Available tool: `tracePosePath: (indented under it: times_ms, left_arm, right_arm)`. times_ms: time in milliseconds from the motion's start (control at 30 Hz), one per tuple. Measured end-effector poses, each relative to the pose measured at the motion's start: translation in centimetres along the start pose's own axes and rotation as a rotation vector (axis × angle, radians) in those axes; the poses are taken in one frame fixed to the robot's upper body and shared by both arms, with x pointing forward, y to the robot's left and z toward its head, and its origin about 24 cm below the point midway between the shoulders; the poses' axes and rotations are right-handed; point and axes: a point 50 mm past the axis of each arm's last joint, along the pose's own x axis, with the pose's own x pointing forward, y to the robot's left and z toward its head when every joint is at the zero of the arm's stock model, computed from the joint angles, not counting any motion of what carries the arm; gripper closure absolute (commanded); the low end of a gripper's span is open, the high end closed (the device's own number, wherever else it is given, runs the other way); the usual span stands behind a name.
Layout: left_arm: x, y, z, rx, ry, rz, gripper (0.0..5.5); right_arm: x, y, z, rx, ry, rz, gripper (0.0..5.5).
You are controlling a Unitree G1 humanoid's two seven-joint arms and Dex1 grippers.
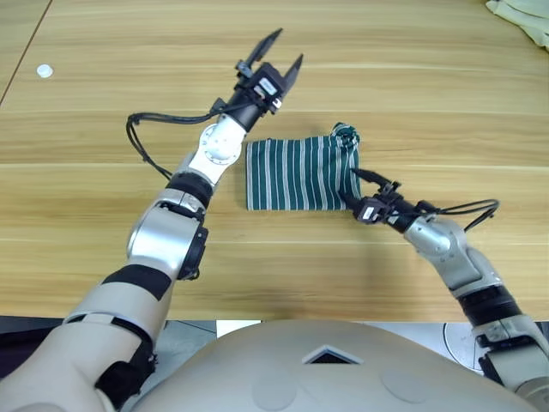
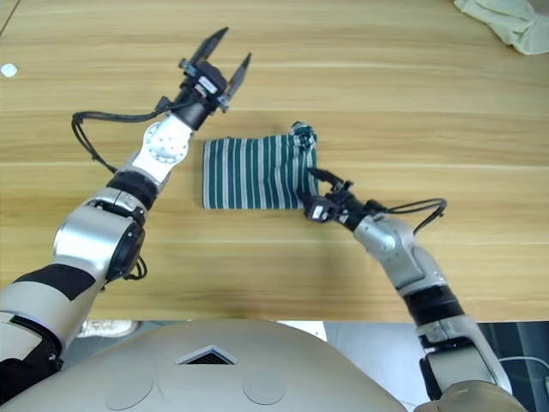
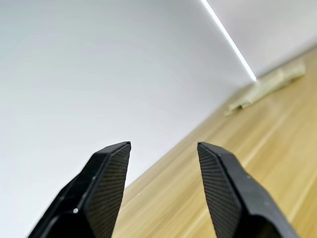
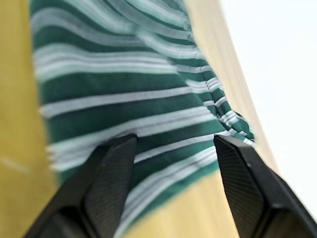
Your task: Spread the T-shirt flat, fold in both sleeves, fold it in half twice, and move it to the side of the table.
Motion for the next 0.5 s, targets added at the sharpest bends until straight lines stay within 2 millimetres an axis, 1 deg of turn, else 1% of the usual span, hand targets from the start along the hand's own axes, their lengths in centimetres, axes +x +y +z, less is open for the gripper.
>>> tracePosePath:
  times_ms: [67,100,167,200,233,267,300,333,400,433,500]
  left_arm:
    - [-2.5,2.2,-0.4,-0.084,-0.016,0.126,3.01]
    - [-3.9,3.1,-0.6,-0.124,-0.015,0.183,3.01]
    - [-5.9,3.6,-0.8,-0.183,-0.010,0.240,3.01]
    - [-7.0,3.0,-0.9,-0.214,0.008,0.242,3.01]
    - [-7.9,2.5,-1.1,-0.233,0.024,0.243,3.01]
    - [-8.8,2.1,-1.2,-0.260,0.045,0.254,3.01]
    - [-9.4,1.8,-1.2,-0.280,0.055,0.265,3.01]
    - [-10.2,1.5,-1.3,-0.317,0.073,0.287,3.01]
    - [-11.1,1.3,-1.2,-0.366,0.095,0.320,3.01]
    - [-11.4,1.2,-1.2,-0.376,0.100,0.326,3.01]
    - [-12.0,1.1,-1.2,-0.395,0.113,0.342,3.01]
  right_arm:
    - [1.1,-1.8,3.1,0.201,-0.174,-0.112,2.63]
    - [1.8,-2.7,4.1,0.279,-0.234,-0.139,2.63]
    - [3.7,-3.3,4.4,0.399,-0.252,-0.105,2.63]
    - [5.1,-2.8,4.2,0.459,-0.233,-0.053,2.63]
    - [6.1,-2.3,3.9,0.498,-0.214,-0.015,2.63]
    - [7.2,-1.7,3.2,0.541,-0.178,0.028,2.63]
    - [7.9,-1.2,2.5,0.567,-0.146,0.052,2.63]
    - [8.8,-0.4,1.3,0.608,-0.080,0.085,2.63]
    - [10.0,0.4,-0.6,0.684,0.024,0.122,2.63]
    - [10.3,0.4,-1.1,0.705,0.043,0.119,2.63]
    - [11.4,-1.3,-2.2,0.743,0.099,0.077,2.63]
